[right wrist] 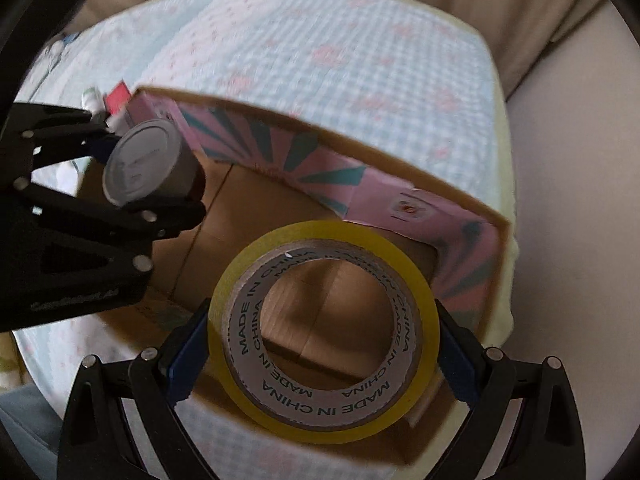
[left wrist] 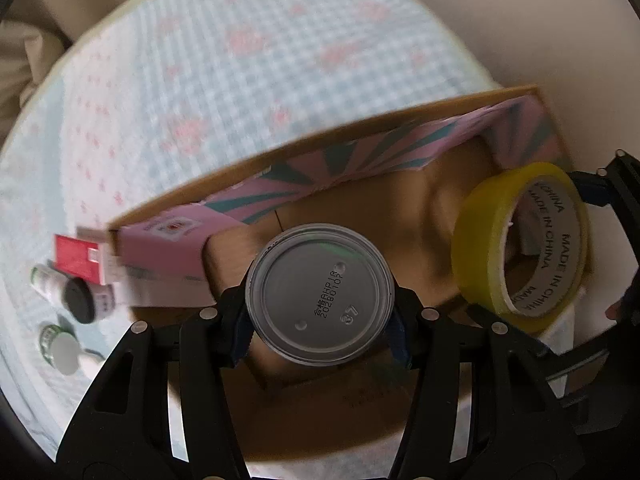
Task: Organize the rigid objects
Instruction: 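Lower tin and tape into the cardboard box and open both tools, then move both tools back over the remaining items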
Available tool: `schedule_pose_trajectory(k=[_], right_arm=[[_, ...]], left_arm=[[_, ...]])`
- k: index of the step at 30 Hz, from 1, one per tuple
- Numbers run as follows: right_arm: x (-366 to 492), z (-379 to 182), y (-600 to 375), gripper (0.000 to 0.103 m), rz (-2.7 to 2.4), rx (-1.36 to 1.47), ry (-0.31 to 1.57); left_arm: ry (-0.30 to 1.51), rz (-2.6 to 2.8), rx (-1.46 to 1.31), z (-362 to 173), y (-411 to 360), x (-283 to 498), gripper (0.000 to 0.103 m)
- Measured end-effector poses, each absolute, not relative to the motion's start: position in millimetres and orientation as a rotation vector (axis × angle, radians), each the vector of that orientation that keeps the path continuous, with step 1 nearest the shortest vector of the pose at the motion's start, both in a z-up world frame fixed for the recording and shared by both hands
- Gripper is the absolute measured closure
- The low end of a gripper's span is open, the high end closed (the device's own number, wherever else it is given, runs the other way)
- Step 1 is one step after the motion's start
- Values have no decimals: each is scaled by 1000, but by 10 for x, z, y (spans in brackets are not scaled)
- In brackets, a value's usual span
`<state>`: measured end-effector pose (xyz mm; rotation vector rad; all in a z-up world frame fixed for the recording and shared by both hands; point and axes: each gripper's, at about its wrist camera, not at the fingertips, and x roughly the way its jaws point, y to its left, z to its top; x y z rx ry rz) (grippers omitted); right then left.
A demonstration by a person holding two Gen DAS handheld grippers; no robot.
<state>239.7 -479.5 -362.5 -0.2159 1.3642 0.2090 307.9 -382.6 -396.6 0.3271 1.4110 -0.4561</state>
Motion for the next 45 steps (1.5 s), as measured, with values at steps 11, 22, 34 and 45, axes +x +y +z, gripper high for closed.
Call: schedule_pose_trajectory(k=[11,22,34,45], right_arm=[[2445,-3987,-4737,6,250,-271,1410],[2308,-3875,-4828,0,243,-190,1384],[2235,-3497,-4871,0,154,-110,1383],[1749,-2485,-4511,0,-3,-38,1271]], left_arm=[[1428,-475,398,-4277,-3931,3079,53],[1367,-482,375,-4002,-3858,3046,0],[1299,-510,372,-3574,-3795,2892,0],[1111,-519,310,-2347,-3097,2372,0]])
